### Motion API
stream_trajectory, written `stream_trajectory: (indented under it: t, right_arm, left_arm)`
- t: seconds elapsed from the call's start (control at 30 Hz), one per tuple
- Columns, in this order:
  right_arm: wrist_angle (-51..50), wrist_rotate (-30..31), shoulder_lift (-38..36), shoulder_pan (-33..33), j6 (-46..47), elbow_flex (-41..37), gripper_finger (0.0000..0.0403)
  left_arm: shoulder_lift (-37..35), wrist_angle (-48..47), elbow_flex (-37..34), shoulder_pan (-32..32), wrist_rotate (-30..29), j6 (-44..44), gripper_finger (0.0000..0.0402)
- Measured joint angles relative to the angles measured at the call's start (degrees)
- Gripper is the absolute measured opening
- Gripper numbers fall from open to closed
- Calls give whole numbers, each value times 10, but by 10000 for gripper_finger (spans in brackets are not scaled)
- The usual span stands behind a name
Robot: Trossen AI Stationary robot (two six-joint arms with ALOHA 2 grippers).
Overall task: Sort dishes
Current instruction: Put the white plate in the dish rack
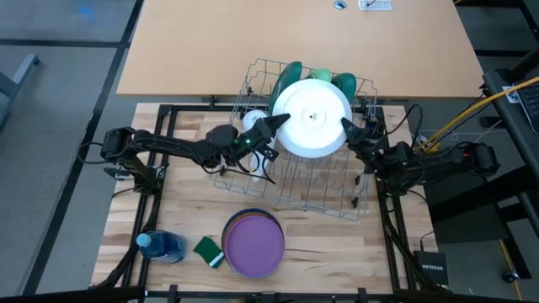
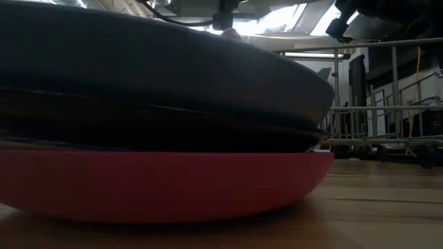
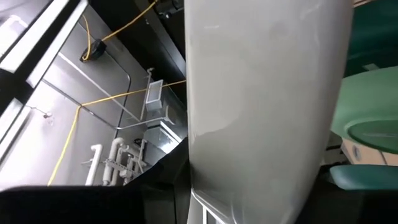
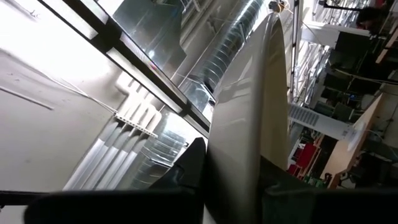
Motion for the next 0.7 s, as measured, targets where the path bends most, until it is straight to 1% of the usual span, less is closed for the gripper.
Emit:
stream_trajectory:
  t: [0.13,0.27,0.47,0.6,0.7]
  right_arm:
    - [2,-17,-1,1,-3,0,50]
    - [2,-20,-1,1,-3,0,50]
    - [10,-27,-3,1,-6,0,49]
    - [5,-30,-3,1,-4,0,49]
    - [7,-29,-4,1,-8,0,47]
  left_arm:
    - [0,0,0,4,24,-10,119]
    - [-1,-3,0,2,27,-35,128]
    - [-4,10,0,3,8,-104,185]
    - [-4,6,0,2,-11,-108,220]
    - [-4,6,0,-2,-34,-115,231]
